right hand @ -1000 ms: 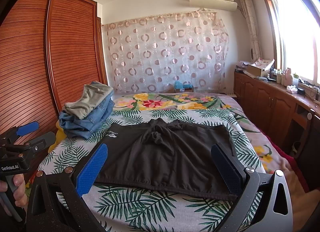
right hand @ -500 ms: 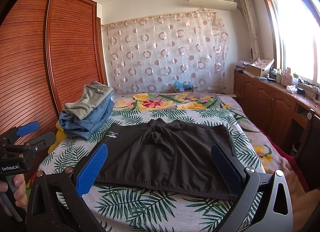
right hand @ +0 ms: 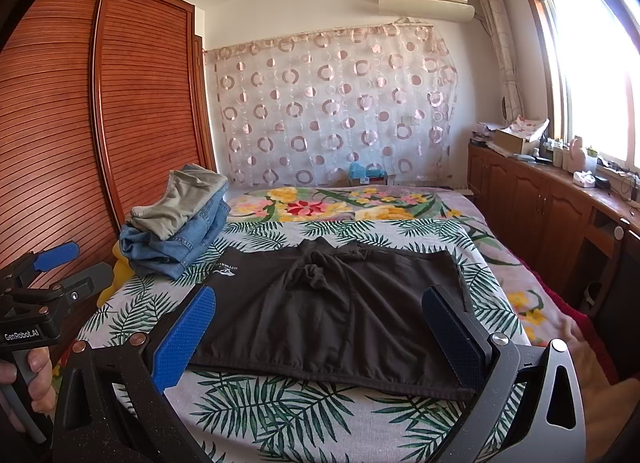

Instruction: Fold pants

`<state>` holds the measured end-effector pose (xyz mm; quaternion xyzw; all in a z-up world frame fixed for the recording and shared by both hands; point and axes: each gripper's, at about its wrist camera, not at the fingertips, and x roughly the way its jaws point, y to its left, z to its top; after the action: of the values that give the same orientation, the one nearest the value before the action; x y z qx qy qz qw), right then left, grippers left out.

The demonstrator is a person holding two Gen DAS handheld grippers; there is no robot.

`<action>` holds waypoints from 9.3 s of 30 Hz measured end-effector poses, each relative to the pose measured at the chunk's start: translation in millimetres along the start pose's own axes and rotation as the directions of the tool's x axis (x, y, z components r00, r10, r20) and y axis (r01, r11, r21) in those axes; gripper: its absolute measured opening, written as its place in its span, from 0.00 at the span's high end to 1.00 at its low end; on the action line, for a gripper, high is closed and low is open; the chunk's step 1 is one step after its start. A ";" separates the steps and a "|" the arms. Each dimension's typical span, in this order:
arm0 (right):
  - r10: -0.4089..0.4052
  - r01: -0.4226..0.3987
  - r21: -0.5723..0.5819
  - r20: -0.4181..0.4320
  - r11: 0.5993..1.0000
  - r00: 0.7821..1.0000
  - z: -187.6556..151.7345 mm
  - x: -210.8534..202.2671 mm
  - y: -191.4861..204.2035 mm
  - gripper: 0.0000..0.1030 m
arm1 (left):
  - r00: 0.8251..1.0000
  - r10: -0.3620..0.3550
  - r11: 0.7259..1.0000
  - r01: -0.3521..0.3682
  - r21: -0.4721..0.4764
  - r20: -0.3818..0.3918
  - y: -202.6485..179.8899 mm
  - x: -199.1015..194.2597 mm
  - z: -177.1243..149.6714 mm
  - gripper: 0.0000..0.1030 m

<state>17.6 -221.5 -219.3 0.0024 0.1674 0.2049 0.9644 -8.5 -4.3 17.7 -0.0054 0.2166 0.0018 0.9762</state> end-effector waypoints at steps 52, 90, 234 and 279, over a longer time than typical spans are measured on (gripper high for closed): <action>-0.078 0.076 -0.021 -0.307 0.997 0.948 -5.2 54.7 -42.4 0.00 | 0.935 -0.090 0.995 0.066 -0.080 -0.342 54.2 101.5 -93.1 0.09; -0.060 0.037 -0.076 -0.318 0.996 0.946 2.1 58.9 -47.4 0.00 | 0.921 -0.249 0.968 0.234 -0.085 -0.298 36.6 96.2 -70.0 0.95; -0.018 0.046 0.089 -0.292 0.995 0.956 -7.8 15.2 -116.3 0.95 | 0.894 -0.246 0.914 0.342 0.216 -0.375 -122.7 173.9 -43.9 0.19; 0.019 -0.020 -0.004 -0.234 1.000 0.972 44.2 49.5 -86.0 0.62 | 0.937 -0.257 0.955 0.284 0.085 -0.239 -51.8 152.6 -5.7 0.19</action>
<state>108.4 -277.9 -199.9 -0.0230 0.2792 0.2136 0.9359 127.6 -56.0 -51.6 0.0226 0.3225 -0.1460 0.9350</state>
